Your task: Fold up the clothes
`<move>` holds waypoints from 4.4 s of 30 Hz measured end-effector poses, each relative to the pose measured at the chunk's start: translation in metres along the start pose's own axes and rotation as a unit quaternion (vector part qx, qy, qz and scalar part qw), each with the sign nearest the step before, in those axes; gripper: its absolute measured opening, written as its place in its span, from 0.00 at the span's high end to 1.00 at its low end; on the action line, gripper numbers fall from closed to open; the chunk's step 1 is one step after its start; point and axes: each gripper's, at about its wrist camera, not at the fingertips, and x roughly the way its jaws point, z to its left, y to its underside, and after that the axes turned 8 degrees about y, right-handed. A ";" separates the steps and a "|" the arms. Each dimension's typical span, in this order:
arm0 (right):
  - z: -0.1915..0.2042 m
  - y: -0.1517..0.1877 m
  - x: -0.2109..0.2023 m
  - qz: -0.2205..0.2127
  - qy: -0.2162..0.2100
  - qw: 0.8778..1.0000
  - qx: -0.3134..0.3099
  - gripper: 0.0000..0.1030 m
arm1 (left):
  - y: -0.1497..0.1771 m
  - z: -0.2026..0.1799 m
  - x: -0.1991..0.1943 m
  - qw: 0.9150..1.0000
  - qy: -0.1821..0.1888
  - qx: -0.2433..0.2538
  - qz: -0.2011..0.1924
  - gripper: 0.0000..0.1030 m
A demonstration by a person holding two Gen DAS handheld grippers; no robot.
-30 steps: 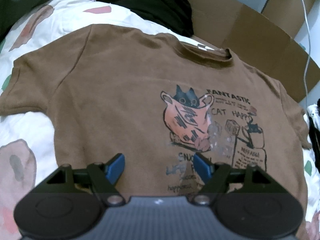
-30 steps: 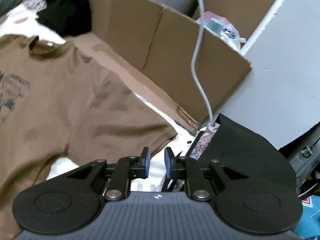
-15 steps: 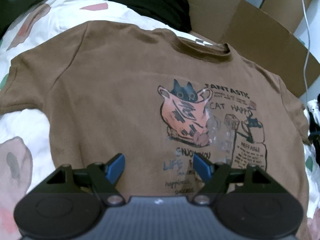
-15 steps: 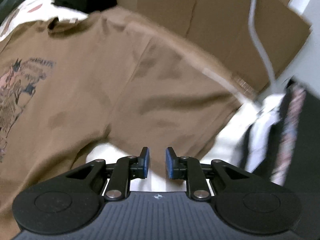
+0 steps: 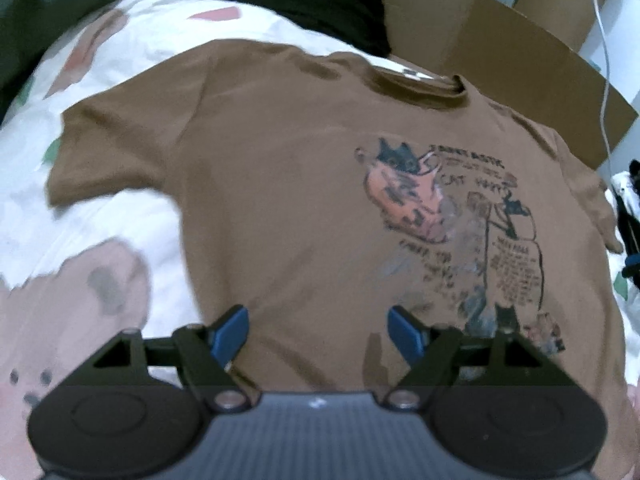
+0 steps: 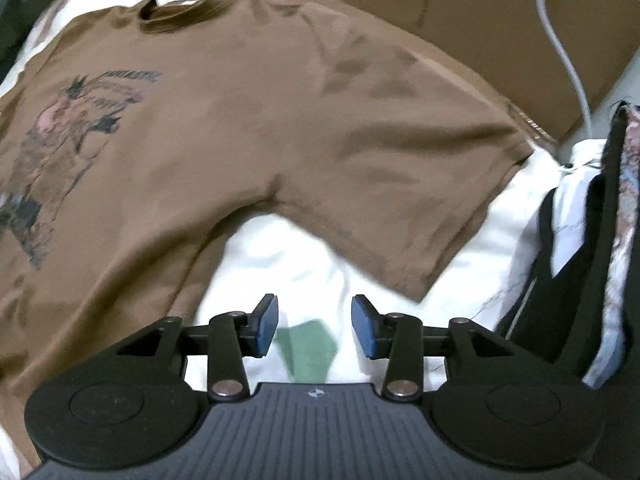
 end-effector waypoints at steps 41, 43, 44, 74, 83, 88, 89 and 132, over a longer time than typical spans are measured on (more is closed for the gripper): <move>0.089 0.078 -0.013 0.114 -0.155 0.978 -0.082 0.37 | 0.101 0.037 -0.060 0.991 0.085 -0.081 0.057 0.89; 0.086 0.083 -0.014 0.118 -0.160 0.977 -0.075 0.36 | 0.107 0.039 -0.069 0.989 0.097 -0.097 0.050 0.92; 0.086 0.085 -0.014 0.120 -0.162 0.977 -0.073 0.36 | 0.111 0.041 -0.077 0.987 0.104 -0.116 0.037 0.93; 0.115 0.071 -0.069 0.092 -0.284 0.942 -0.151 0.93 | 0.144 0.053 -0.096 0.982 0.058 -0.171 0.046 0.33; 0.077 0.049 -0.046 0.055 -0.167 0.983 -0.058 0.91 | 0.124 0.037 -0.077 0.987 0.075 -0.139 0.012 0.29; 0.061 0.055 -0.024 0.071 -0.147 0.987 0.009 0.63 | 0.114 0.032 -0.074 0.990 0.079 -0.118 -0.004 0.40; 0.065 0.057 -0.022 0.072 -0.144 0.987 0.012 0.59 | 0.111 0.031 -0.070 0.990 0.080 -0.112 -0.001 0.49; 0.103 0.085 -0.012 0.114 -0.194 0.973 -0.055 0.66 | 0.134 0.039 -0.073 0.988 0.122 -0.086 0.026 0.45</move>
